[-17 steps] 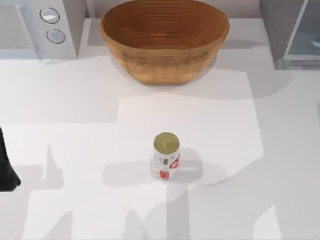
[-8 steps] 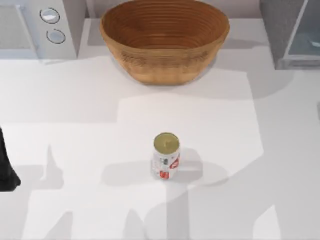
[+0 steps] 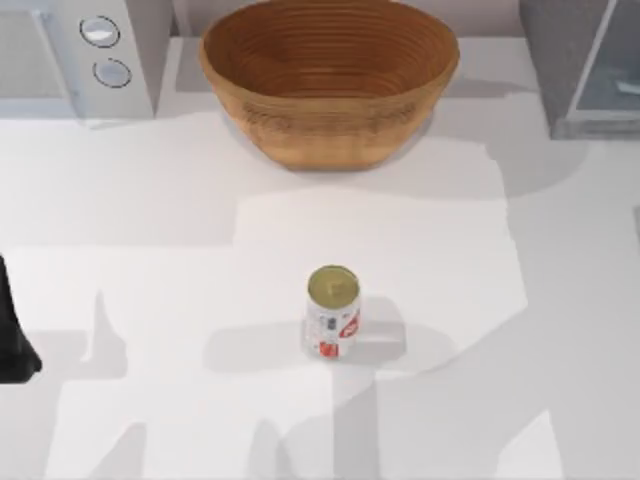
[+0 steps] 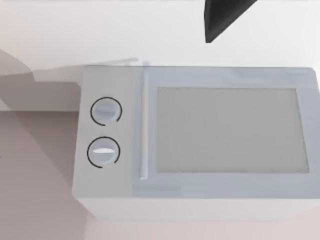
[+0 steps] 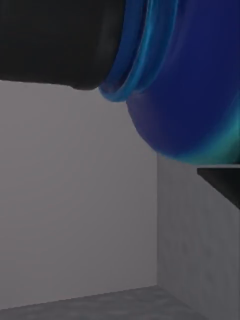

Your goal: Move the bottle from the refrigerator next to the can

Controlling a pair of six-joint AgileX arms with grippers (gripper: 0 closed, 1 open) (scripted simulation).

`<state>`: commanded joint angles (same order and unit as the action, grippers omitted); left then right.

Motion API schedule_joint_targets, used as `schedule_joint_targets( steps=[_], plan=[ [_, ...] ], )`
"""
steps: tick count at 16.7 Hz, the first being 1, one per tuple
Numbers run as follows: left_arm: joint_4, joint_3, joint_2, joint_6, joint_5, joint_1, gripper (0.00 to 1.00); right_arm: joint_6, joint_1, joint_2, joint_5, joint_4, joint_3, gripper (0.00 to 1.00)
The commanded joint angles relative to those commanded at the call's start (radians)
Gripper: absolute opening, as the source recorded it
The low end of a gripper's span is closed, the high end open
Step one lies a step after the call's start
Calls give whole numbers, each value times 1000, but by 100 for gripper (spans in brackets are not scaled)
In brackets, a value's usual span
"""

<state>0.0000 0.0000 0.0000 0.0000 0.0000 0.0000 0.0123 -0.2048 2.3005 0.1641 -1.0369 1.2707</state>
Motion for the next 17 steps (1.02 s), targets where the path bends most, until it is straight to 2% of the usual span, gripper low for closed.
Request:
schedule_joint_targets(
  steps=[5,11,14,17],
  plan=[
    [0,0,0,0,0,0,100,1,0,-93,2,111,15,0],
    [0,0,0,0,0,0,100,2,-2,-107,4,104,-1,0],
    [0,0,0,0,0,0,100,1,-15,-181,18,57,-99,0],
    [0,0,0,0,0,0,100,2,-35,-282,41,-9,-285,0]
  ],
)
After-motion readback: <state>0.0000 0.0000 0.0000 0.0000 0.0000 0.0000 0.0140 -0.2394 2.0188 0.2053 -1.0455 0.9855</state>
